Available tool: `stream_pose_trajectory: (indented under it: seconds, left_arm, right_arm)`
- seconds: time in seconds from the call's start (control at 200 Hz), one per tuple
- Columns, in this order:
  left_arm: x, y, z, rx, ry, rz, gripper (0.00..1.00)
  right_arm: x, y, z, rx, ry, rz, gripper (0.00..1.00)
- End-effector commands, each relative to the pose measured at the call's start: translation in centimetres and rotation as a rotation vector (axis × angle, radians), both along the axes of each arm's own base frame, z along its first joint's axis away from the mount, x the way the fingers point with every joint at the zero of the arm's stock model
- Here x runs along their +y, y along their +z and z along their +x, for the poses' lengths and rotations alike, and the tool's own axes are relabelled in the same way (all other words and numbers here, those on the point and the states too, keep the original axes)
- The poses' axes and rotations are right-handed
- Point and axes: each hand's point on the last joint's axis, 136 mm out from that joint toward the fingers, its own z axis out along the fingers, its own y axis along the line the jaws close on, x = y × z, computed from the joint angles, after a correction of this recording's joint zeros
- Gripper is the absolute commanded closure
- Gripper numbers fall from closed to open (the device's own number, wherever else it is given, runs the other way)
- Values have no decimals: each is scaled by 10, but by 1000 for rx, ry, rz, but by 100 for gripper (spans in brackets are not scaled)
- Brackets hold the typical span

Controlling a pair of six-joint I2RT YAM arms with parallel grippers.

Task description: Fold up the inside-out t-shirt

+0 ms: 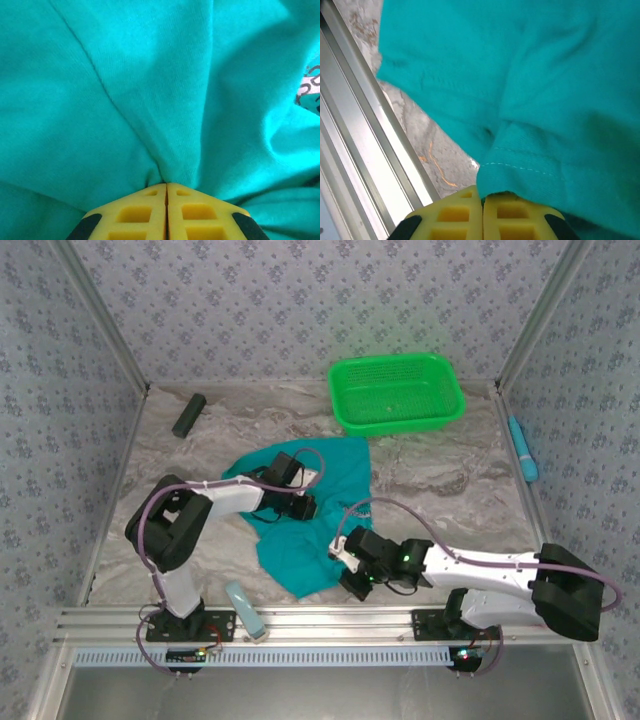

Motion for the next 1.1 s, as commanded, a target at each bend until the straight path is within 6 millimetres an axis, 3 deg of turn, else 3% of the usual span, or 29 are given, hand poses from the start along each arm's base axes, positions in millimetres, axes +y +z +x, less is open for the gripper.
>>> stream_pose_trajectory:
  seconds: [0.0, 0.13, 0.205, 0.265, 0.31, 0.385, 0.505, 0.695, 0.87, 0.975, 1.094]
  left_arm:
    - [-1, -1, 10, -59, -35, 29, 91]
    - [-1, -2, 13, -60, -42, 36, 91]
    - [0, 1, 14, -64, -38, 32, 91]
    - [0, 7, 13, -71, -36, 24, 90]
    - [-1, 13, 13, -78, -35, 11, 90]
    - [-2, 22, 11, -85, -38, -6, 89]
    - [-2, 31, 7, -86, -43, -24, 87]
    - [1, 31, 2, -81, -39, -23, 86]
    - [0, 36, -3, -68, -31, -59, 84]
    - [-8, 46, -14, -20, -48, -106, 78]
    - [-30, 60, -37, 14, -122, -181, 74]
  right_arm:
    - [-2, 13, 0, -44, 22, 48, 83]
    - [-10, 46, 5, -39, -29, 172, 69]
    - [-28, 65, 33, -56, -248, 238, 54]
    - [-48, 72, 55, -25, -470, 267, 50]
    - [-55, 76, 64, 35, -585, 315, 50]
    - [-50, 75, 66, 185, -699, 406, 39]
    - [-45, 62, 57, 344, -796, 392, 36]
    - [-40, 49, 49, 417, -851, 306, 32]
    - [-21, 53, 42, 514, -853, 305, 40]
    - [-21, 52, 40, 565, -904, 299, 39]
    - [-18, 48, 47, 581, -970, 343, 36]
